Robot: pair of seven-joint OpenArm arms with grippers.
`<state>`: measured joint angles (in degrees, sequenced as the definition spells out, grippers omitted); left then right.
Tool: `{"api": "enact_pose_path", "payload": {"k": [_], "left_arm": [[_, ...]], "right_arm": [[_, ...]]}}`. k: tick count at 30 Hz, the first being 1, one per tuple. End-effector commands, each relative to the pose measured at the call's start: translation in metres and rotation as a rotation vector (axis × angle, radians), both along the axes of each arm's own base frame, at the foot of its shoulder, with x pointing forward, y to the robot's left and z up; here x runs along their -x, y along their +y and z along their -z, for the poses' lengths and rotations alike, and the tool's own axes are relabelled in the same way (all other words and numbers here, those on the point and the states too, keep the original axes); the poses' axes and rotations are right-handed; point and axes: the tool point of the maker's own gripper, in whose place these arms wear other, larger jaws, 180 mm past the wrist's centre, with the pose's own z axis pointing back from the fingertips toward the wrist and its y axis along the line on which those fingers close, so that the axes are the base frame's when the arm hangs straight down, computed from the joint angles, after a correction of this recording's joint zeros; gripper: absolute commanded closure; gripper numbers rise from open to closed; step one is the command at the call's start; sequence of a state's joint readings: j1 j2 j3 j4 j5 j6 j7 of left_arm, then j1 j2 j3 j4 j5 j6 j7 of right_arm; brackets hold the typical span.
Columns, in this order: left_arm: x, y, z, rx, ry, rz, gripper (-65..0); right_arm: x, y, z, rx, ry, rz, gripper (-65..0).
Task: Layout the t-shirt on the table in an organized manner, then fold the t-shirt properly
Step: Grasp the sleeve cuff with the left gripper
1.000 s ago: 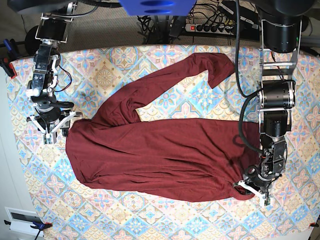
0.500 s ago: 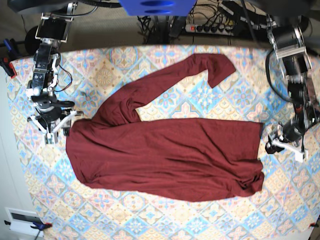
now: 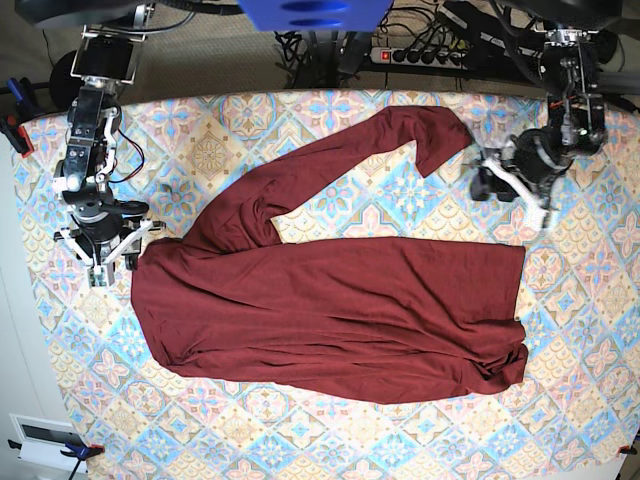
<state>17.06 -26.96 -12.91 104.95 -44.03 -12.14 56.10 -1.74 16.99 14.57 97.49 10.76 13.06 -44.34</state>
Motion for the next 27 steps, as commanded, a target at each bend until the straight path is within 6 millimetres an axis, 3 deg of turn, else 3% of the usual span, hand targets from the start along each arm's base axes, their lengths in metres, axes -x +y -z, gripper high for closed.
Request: {"api": "enact_pose_path", "payload": {"k": [1, 9, 14, 17, 21, 23, 27], "left_arm": [[-0.006, -0.007, -0.007, -0.01, -0.035, 0.039, -31.4], [0.019, -0.05, 0.025, -0.085, 0.051, 0.215, -31.4], [0.036, -0.048, 0.056, -0.14, 0.142, 0.249, -30.5], [0.039, -0.04, 0.069, -0.158, 0.176, 0.235, -22.7], [0.029, -0.029, 0.066, -0.166, 0.159, 0.199, -0.4], [0.021, -0.014, 0.058, -0.168, 0.136, 0.145, 0.0], [0.004, 0.025, 0.021, -0.183, 0.026, 0.01, 0.0]], "right_arm": [[-0.006, -0.003, -0.017, 0.014, -0.054, -0.005, -21.5], [0.004, -0.002, -0.006, 0.015, -0.023, -0.006, -21.5], [0.003, 0.001, -0.017, 0.024, -0.052, -0.017, -21.5], [0.002, 0.003, -0.023, 0.028, -0.068, -0.022, -21.5], [0.002, 0.003, -0.023, 0.028, -0.068, -0.022, -21.5], [0.002, 0.003, -0.023, 0.028, -0.068, -0.022, -21.5], [0.002, 0.002, -0.022, 0.027, -0.064, -0.021, -21.5]]}}
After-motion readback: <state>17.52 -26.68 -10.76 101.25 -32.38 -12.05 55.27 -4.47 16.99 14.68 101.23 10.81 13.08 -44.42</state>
